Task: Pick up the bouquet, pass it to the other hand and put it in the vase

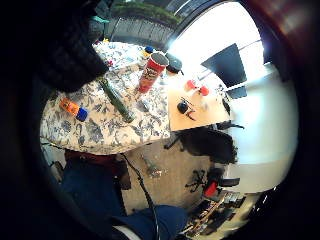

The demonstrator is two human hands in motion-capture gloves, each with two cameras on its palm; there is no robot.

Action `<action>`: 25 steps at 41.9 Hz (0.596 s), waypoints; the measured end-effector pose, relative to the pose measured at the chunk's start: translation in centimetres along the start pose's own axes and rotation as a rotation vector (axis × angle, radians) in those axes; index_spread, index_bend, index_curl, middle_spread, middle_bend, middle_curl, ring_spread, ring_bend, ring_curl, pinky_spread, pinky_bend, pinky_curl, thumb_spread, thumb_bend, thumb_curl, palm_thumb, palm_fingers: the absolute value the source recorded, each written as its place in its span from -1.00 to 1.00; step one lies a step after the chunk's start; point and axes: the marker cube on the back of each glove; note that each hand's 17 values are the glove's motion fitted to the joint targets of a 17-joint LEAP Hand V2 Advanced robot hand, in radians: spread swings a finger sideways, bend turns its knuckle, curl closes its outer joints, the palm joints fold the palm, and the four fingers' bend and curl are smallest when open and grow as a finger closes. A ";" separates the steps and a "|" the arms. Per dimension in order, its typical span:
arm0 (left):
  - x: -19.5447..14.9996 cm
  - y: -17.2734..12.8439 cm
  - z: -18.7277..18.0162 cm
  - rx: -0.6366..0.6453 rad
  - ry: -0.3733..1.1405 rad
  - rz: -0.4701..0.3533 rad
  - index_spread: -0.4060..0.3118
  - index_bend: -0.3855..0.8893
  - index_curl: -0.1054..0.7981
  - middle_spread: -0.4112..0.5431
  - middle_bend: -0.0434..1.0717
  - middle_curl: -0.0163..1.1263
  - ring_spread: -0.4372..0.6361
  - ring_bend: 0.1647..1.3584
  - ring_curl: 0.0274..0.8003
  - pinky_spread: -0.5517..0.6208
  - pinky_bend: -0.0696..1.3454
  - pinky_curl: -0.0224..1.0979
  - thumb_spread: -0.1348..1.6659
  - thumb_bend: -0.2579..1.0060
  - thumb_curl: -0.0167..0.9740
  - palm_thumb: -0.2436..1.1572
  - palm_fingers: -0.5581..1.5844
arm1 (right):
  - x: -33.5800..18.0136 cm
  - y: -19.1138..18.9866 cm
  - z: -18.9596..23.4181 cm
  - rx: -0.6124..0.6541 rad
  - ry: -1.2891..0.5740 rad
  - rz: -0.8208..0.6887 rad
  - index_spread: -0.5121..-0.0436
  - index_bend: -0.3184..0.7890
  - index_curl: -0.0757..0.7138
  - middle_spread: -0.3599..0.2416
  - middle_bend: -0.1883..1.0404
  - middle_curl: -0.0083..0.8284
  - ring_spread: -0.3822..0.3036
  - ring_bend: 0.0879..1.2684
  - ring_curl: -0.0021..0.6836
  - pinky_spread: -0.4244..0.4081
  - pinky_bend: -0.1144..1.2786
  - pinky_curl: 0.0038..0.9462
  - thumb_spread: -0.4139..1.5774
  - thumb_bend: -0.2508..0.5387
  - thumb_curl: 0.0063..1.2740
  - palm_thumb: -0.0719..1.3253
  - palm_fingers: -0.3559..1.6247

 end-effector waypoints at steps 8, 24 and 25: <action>1.8 0.9 -1.0 -0.014 -0.107 0.048 0.15 -0.20 -0.59 0.44 -0.60 -0.79 0.46 -0.38 -0.65 0.52 -0.23 -0.62 0.15 -0.52 -0.79 -0.46 -0.37 | 0.4 0.4 -1.4 -0.007 0.101 0.000 -0.04 -0.09 -0.36 0.33 -0.48 -0.84 0.31 -0.31 -0.42 0.33 -0.07 -0.52 0.40 0.30 -0.78 -0.29 -0.31; 1.8 -0.3 0.6 -0.018 -0.094 0.066 0.15 -0.18 -0.42 0.50 -0.56 -0.62 0.58 -0.29 -0.54 0.59 -0.20 -0.51 0.38 -0.61 -0.63 -0.44 -0.41 | -0.1 0.4 -0.6 -0.037 0.120 0.009 -0.16 -0.12 -0.16 0.35 -0.41 -0.66 0.35 -0.28 -0.27 0.38 -0.09 -0.41 0.66 0.15 -0.67 -0.25 -0.31; 2.0 -0.2 0.6 -0.014 -0.092 0.072 0.15 -0.18 -0.41 0.51 -0.56 -0.61 0.58 -0.29 -0.54 0.59 -0.19 -0.51 0.39 -0.61 -0.63 -0.44 -0.41 | -0.1 0.5 -0.5 -0.042 0.117 0.010 -0.16 -0.13 -0.15 0.35 -0.40 -0.64 0.35 -0.29 -0.27 0.38 -0.09 -0.41 0.66 0.14 -0.67 -0.25 -0.30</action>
